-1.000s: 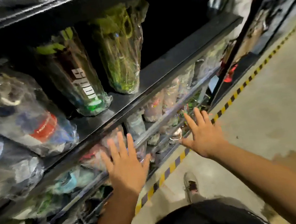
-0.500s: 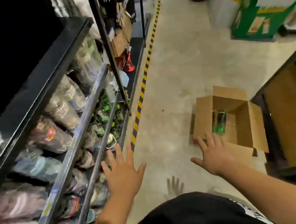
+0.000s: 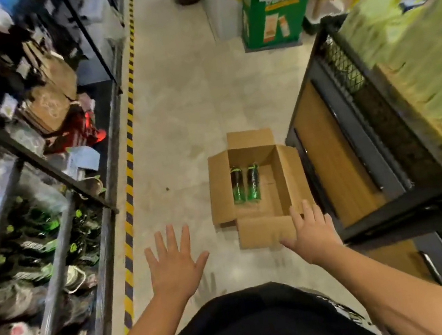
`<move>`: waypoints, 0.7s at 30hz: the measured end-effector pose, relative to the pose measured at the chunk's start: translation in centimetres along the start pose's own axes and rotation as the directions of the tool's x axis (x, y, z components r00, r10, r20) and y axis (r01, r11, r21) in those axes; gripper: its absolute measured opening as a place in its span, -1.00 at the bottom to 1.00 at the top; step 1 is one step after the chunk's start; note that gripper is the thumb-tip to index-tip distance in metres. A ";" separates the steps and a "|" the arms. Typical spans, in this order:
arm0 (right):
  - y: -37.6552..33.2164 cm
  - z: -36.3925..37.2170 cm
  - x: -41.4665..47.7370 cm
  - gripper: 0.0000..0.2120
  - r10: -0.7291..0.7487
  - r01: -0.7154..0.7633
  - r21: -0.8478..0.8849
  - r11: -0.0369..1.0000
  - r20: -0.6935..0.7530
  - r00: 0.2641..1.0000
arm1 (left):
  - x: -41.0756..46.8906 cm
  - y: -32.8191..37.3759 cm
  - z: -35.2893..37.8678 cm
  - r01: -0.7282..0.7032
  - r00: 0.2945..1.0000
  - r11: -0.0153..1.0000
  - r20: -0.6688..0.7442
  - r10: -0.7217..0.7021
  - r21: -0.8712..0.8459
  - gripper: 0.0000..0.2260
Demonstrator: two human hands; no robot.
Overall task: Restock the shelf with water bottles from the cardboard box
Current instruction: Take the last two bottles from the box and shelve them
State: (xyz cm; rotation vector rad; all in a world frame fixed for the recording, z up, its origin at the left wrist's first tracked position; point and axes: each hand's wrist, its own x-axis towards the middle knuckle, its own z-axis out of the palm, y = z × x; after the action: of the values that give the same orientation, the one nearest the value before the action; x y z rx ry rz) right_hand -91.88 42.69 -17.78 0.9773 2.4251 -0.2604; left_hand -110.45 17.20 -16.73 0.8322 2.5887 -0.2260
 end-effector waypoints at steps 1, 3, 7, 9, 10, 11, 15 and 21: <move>1.3 -0.4 0.5 -0.12 0.010 -0.010 0.010 1.000 -0.002 1.000 | 0.7 1.6 -0.4 -0.016 1.000 1.000 0.022 0.016 -0.026 -0.27; 3.1 -1.2 1.6 -0.12 0.023 -0.022 0.045 0.999 -0.018 1.000 | 1.9 4.2 -1.4 -0.043 0.998 0.996 0.034 0.046 -0.073 -0.27; 4.4 -2.9 4.7 -0.12 0.015 -0.016 0.043 0.999 0.011 1.000 | 5.2 7.3 -3.6 -0.112 0.994 0.993 0.009 0.112 -0.028 -0.25; 4.6 -3.5 6.6 -0.13 0.037 -0.038 0.049 0.998 0.018 0.999 | 7.3 8.4 -4.3 -0.127 0.991 0.992 0.029 0.128 -0.016 -0.26; 4.7 -3.8 7.5 -0.13 0.045 -0.046 0.059 0.997 0.023 0.999 | 8.4 8.9 -4.6 -0.137 0.990 0.991 0.040 0.137 -0.013 -0.27; 4.8 -4.2 8.4 -0.13 0.051 -0.053 0.066 0.996 0.033 0.998 | 9.5 9.5 -4.9 -0.150 0.987 0.989 0.051 0.150 -0.004 -0.28; 5.3 -6.4 12.1 -0.12 0.083 -0.086 0.063 0.994 0.049 0.995 | 15.0 11.7 -6.2 -0.236 0.970 0.972 0.067 0.235 0.016 -0.24; 7.2 -10.4 18.6 -0.15 0.172 -0.177 0.067 0.982 0.065 0.983 | 26.1 15.1 -9.9 -0.355 0.934 0.935 0.043 0.355 -0.019 -0.22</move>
State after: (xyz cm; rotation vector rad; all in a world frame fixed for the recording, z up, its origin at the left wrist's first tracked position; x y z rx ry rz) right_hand -102.28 62.57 -18.52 1.1902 2.2737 -0.3119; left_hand -124.12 45.67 -19.44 1.2547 2.3412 -0.1220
